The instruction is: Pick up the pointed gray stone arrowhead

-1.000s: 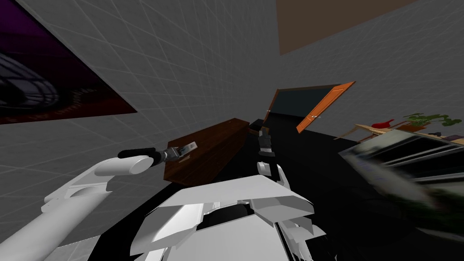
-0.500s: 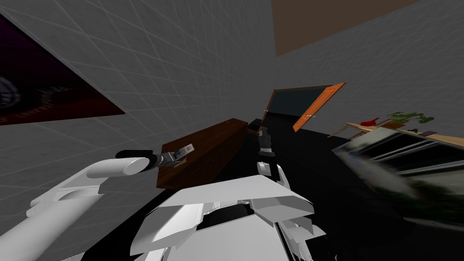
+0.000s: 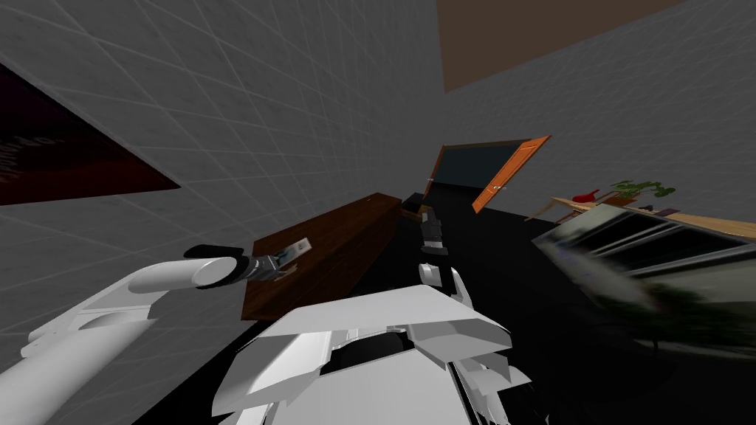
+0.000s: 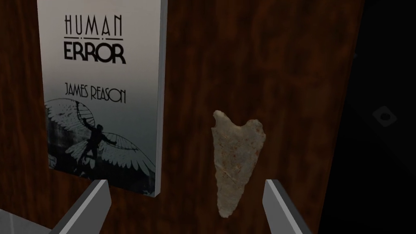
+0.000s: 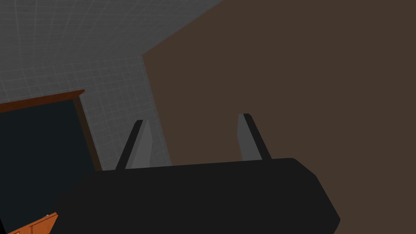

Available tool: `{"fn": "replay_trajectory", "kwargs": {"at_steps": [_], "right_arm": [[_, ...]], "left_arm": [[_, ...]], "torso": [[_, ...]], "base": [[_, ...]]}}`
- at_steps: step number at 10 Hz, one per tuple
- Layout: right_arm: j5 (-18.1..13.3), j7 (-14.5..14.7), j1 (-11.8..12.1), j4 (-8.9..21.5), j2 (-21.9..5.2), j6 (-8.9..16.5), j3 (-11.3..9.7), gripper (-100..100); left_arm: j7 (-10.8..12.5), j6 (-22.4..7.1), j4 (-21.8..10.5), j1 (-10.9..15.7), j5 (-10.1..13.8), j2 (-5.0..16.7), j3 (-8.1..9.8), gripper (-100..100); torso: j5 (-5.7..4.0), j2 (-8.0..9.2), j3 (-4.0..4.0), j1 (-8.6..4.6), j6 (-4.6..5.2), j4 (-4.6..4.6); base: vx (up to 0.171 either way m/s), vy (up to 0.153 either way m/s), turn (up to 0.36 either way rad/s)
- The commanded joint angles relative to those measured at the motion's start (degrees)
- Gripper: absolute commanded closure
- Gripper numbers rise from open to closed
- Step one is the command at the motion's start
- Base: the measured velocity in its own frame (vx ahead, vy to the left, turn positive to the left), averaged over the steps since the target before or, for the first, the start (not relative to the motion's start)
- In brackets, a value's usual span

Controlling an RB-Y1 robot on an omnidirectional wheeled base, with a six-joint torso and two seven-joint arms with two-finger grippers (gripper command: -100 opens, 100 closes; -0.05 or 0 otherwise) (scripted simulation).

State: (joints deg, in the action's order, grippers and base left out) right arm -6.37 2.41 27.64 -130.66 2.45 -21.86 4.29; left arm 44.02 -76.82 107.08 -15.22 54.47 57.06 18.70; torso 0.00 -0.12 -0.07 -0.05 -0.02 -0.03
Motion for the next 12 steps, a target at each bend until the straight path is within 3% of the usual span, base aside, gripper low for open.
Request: {"fn": "replay_trajectory", "kwargs": {"at_steps": [1, 12], "right_arm": [[0.0, 0.0, 0.0, 0.0, 0.0, 0.0, 0.0, 0], [0.0, 0.0, 0.0, 0.0, 0.0, 0.0, 0.0, 0]], "left_arm": [[0.8, -2.4, 0.0, -0.5, 0.5, 0.2, 0.19, -100], [3.8, -17.8, -7.5, -4.0, 7.1, 2.4, 1.38, -100]], "torso": [[0.00, 0.00, 0.00, 0.00, 0.00, 0.00], [0.00, 0.10, 0.05, -0.02, -0.02, 0.02]], "base": [[0.039, -0.006, -0.071], [0.036, -0.003, -0.067]]}}
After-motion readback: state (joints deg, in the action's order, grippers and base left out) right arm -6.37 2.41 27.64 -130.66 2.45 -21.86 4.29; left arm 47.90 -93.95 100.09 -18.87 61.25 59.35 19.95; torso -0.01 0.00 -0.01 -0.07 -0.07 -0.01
